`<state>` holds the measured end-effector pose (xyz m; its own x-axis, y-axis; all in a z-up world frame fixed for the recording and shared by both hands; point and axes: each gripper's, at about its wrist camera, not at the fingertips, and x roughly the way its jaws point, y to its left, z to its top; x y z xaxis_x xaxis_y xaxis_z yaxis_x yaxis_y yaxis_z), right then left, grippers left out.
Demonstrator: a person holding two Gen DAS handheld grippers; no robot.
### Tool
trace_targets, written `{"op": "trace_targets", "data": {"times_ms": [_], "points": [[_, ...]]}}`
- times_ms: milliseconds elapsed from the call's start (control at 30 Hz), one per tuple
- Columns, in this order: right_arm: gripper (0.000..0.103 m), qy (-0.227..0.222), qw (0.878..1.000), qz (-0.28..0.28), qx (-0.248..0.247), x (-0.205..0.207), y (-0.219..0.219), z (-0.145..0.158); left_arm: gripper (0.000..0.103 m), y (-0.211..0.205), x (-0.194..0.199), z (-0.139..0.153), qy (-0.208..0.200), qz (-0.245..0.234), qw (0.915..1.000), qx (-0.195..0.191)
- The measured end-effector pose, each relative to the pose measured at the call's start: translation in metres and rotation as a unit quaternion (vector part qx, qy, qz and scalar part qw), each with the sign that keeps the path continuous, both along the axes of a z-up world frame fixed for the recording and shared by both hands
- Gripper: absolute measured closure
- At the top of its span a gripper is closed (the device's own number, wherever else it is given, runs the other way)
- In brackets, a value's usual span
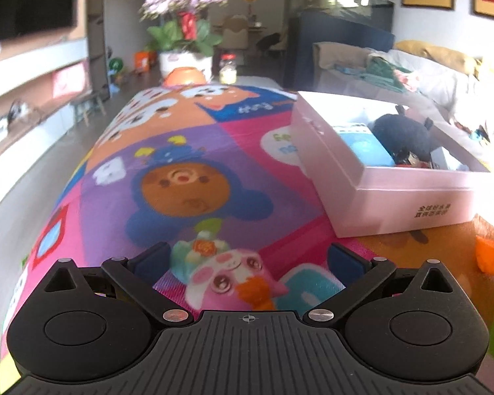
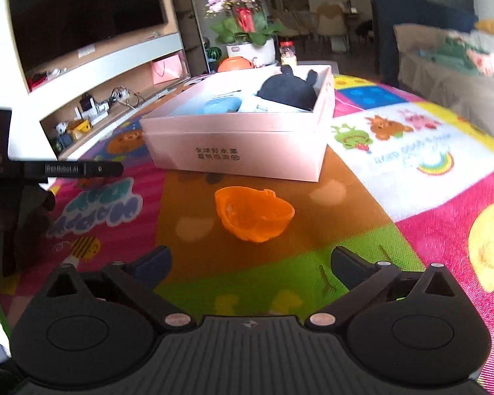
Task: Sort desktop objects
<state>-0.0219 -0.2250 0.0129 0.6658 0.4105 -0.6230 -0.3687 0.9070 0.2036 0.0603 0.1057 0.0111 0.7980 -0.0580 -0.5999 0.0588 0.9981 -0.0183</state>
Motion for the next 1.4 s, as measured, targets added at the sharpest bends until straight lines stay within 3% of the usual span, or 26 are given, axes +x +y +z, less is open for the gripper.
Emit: {"op": "trace_targets", "data": {"times_ms": [200, 367, 633, 733, 867, 1033, 1200, 1300, 1400], "points": [[0.000, 0.008, 1.000, -0.005, 0.017, 0.000, -0.004, -0.003, 0.000, -0.012, 0.000, -0.002, 0.025, -0.024, 0.9993, -0.013], [0.000, 0.006, 1.000, -0.007, 0.011, 0.001, -0.001, -0.003, 0.000, -0.043, -0.029, -0.002, 0.044, -0.086, 0.9948, -0.034], [0.000, 0.004, 1.000, -0.008, 0.006, 0.001, -0.001, -0.003, 0.000, -0.090, -0.080, -0.005, 0.054, -0.198, 0.9786, -0.018], [0.000, 0.003, 1.000, -0.009, 0.004, 0.001, 0.000, -0.003, 0.000, -0.097, -0.091, -0.004, 0.052, -0.224, 0.9733, 0.007], [0.000, 0.003, 1.000, -0.010, 0.009, 0.001, -0.001, -0.004, 0.000, -0.097, -0.101, -0.004, 0.058, -0.230, 0.9711, 0.023], [0.000, 0.006, 1.000, -0.012, 0.012, 0.001, -0.001, -0.004, 0.000, -0.090, -0.103, 0.000, 0.047, -0.205, 0.9756, 0.062], [0.000, 0.010, 1.000, 0.001, 0.001, 0.002, 0.000, -0.002, 0.000, -0.085, -0.091, 0.003, 0.039, -0.207, 0.9760, 0.055], [0.000, 0.023, 0.999, 0.001, 0.037, 0.006, -0.012, 0.000, 0.000, -0.091, -0.080, -0.001, 0.044, -0.207, 0.9754, 0.062], [0.000, 0.007, 0.995, -0.064, 0.074, 0.002, -0.033, 0.003, 0.000, -0.097, -0.077, -0.002, 0.038, -0.195, 0.9764, 0.084]]}}
